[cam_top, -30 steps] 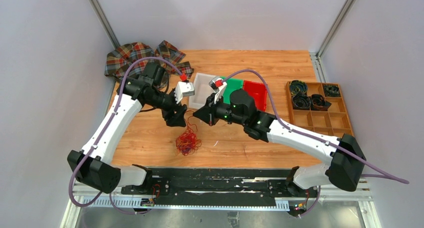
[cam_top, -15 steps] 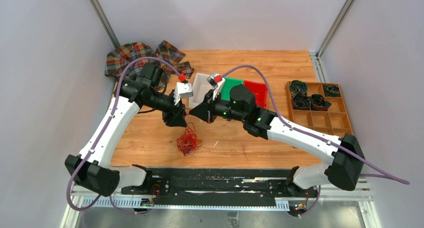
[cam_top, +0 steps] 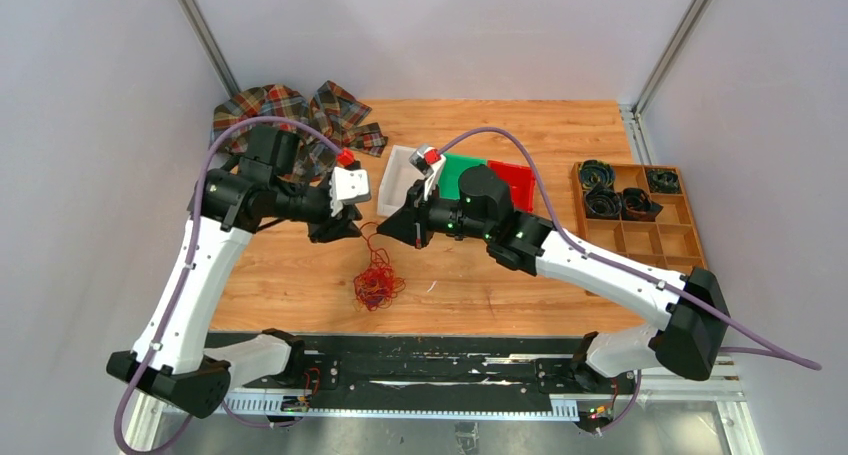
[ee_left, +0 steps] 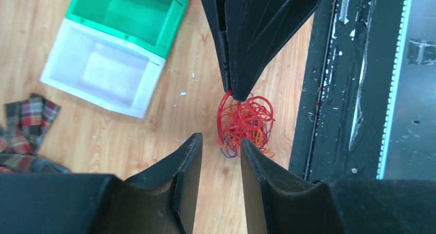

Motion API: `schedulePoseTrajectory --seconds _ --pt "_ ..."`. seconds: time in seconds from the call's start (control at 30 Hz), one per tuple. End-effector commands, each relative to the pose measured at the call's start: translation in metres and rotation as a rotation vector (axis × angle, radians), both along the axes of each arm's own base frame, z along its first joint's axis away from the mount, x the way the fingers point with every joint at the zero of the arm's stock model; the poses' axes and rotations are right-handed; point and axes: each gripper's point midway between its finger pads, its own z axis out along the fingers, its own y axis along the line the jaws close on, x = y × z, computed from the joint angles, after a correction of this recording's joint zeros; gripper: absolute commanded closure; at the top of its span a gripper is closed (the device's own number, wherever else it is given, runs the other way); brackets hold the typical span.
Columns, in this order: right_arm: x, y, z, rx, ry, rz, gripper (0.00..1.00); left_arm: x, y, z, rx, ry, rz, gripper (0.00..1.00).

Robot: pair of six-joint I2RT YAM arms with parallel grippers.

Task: Untangle the cables

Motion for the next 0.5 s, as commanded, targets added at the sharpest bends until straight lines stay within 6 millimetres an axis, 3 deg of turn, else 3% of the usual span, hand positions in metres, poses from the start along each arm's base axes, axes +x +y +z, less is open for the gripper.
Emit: schedulePoseTrajectory --seconds 0.0,0.23,0.47 --pt "-0.006 0.003 0.029 0.048 -0.030 0.053 0.99 -0.003 -0.005 -0.016 0.010 0.068 -0.029 0.59" --pt "-0.007 0.007 0.029 0.053 -0.020 0.070 0.99 0.006 -0.011 -0.027 0.018 0.140 -0.030 0.60" --pt "-0.002 0.009 0.020 0.043 0.019 0.066 0.99 0.017 -0.012 -0.026 0.034 0.146 -0.004 0.93"
